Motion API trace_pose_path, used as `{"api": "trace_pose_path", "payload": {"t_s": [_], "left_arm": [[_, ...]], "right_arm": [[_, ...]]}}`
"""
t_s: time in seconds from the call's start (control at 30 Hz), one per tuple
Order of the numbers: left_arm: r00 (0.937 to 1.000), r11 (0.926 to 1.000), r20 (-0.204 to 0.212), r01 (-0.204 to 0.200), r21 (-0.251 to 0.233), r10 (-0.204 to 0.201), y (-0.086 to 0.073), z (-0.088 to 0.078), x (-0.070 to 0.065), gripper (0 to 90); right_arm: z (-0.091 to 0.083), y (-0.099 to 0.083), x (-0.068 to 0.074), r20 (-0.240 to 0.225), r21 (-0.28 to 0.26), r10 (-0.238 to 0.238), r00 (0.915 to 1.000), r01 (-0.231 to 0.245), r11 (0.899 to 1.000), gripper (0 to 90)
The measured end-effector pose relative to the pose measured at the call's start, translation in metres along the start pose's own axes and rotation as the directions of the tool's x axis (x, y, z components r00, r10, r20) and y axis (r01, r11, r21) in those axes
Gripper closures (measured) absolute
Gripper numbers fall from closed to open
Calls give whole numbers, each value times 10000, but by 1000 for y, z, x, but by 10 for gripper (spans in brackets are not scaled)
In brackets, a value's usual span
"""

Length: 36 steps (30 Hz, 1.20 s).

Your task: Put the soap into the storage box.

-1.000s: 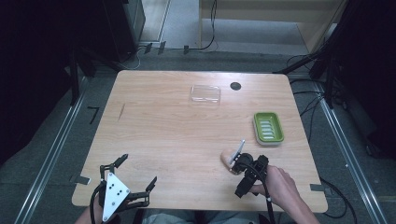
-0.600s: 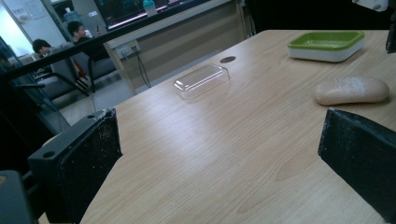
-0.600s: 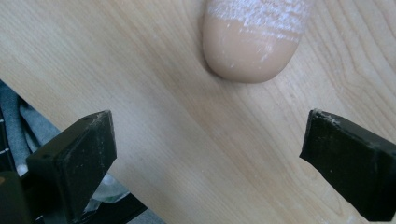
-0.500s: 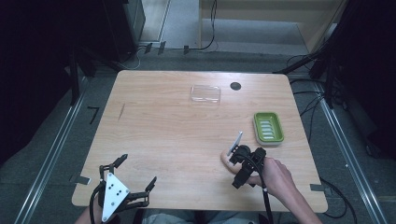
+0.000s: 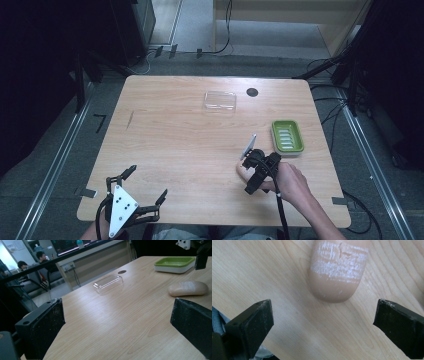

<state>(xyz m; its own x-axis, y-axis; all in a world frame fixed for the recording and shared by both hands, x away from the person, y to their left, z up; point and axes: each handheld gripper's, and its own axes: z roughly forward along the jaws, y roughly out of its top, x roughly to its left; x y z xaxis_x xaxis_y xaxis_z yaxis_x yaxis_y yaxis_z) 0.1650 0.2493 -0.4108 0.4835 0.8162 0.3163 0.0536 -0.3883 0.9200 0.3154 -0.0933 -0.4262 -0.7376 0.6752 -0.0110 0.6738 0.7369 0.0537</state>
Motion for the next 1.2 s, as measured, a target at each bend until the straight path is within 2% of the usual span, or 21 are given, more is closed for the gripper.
{"api": "trace_pose_path", "payload": {"t_s": [0.43, 0.73, 1.2], "left_arm": [[10000, 10000, -13, 20, 1, -20, 0, 0, 0, 0], [10000, 10000, -11, 29, 8, -29, 0, 0, 0, 0], [10000, 10000, -11, 36, 12, -35, 0, -1, 0, 0]], "right_arm": [[6, 13, -9, -150, -14, 216, 9997, -216, 9998, 11], [16, 22, -18, -327, 92, 581, 9978, -578, 9983, 0], [33, 36, -25, -225, 287, 687, 9974, -681, 9973, 0]]}}
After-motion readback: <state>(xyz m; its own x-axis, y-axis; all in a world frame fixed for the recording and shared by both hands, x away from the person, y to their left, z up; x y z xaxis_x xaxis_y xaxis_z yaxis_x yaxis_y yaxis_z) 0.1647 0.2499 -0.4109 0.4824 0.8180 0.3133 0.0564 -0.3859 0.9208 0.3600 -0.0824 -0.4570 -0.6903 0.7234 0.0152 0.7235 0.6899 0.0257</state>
